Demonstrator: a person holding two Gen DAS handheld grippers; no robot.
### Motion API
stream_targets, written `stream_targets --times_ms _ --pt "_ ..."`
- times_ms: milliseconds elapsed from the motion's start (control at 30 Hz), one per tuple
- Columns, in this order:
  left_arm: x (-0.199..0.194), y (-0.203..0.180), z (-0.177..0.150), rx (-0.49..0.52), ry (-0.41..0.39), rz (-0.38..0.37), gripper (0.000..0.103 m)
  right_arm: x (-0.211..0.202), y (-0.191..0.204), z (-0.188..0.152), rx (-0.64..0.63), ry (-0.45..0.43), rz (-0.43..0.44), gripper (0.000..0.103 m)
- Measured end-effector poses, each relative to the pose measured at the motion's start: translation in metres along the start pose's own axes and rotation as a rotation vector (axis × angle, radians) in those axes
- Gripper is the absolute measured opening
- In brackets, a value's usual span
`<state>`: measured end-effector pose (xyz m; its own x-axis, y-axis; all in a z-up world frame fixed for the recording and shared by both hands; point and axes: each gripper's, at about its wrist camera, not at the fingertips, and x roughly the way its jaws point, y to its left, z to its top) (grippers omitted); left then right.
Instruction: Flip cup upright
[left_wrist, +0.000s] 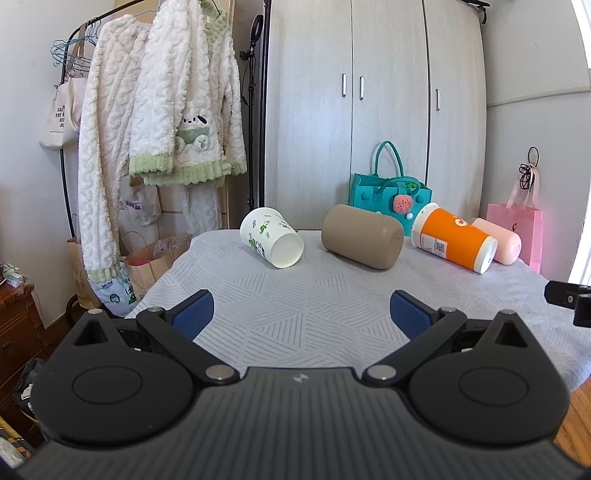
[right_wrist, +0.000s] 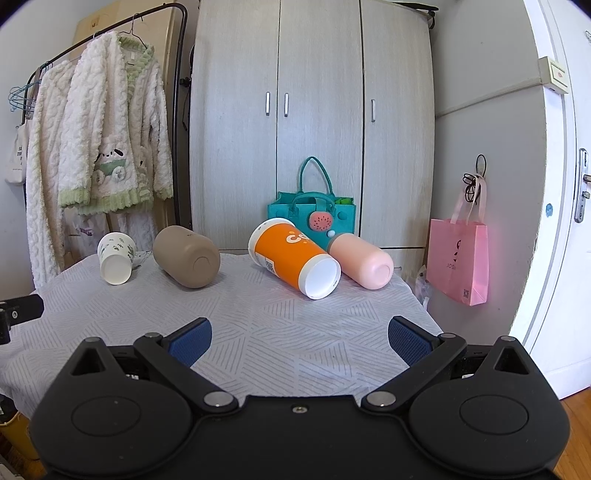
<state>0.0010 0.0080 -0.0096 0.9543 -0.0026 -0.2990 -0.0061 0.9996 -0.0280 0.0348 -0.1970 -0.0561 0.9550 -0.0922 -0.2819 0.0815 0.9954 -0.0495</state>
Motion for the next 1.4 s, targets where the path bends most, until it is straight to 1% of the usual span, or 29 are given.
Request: stream_targets --times_ms 300,400,533,633,733,800,933,1133,1267,1300,1367,1400 --pt "-0.003 0.000 -0.002 0.000 0.002 0.000 0.103 -0.003 0.003 0.001 -0.004 0.004 0.001 0.103" --pt "-0.002 -0.001 0.001 -0.006 0.042 0.001 0.103 -0.002 0.003 0.001 -0.004 0.016 0.001 0.103" --pt "-0.006 -0.009 0.009 0.027 0.056 0.017 0.103 -0.007 0.000 0.007 0.009 0.032 0.023 0.103" --pt "-0.008 -0.015 0.021 0.023 0.080 -0.032 0.103 -0.012 -0.005 0.013 0.005 0.041 0.039 0.103" --pt "-0.007 -0.023 0.032 0.030 0.102 -0.081 0.103 -0.015 -0.014 0.022 -0.021 0.058 0.086 0.103" --pt "-0.004 -0.028 0.043 0.023 0.128 -0.134 0.103 -0.016 -0.021 0.031 -0.054 0.084 0.125 0.103" --pt "0.006 -0.039 0.057 -0.025 0.173 -0.249 0.103 -0.022 -0.035 0.038 -0.108 0.090 0.180 0.103" --pt "0.033 -0.076 0.070 0.023 0.203 -0.312 0.103 -0.009 -0.059 0.053 -0.121 0.123 0.227 0.103" --pt "0.060 -0.097 0.082 0.027 0.228 -0.353 0.103 0.009 -0.079 0.070 -0.126 0.126 0.238 0.102" --pt "0.067 -0.102 0.085 0.024 0.234 -0.361 0.103 0.015 -0.084 0.075 -0.128 0.127 0.238 0.100" --pt "0.083 -0.111 0.093 0.014 0.240 -0.370 0.103 0.030 -0.094 0.087 -0.129 0.136 0.237 0.092" --pt "0.089 -0.115 0.096 0.009 0.239 -0.381 0.103 0.039 -0.098 0.092 -0.129 0.141 0.241 0.090"
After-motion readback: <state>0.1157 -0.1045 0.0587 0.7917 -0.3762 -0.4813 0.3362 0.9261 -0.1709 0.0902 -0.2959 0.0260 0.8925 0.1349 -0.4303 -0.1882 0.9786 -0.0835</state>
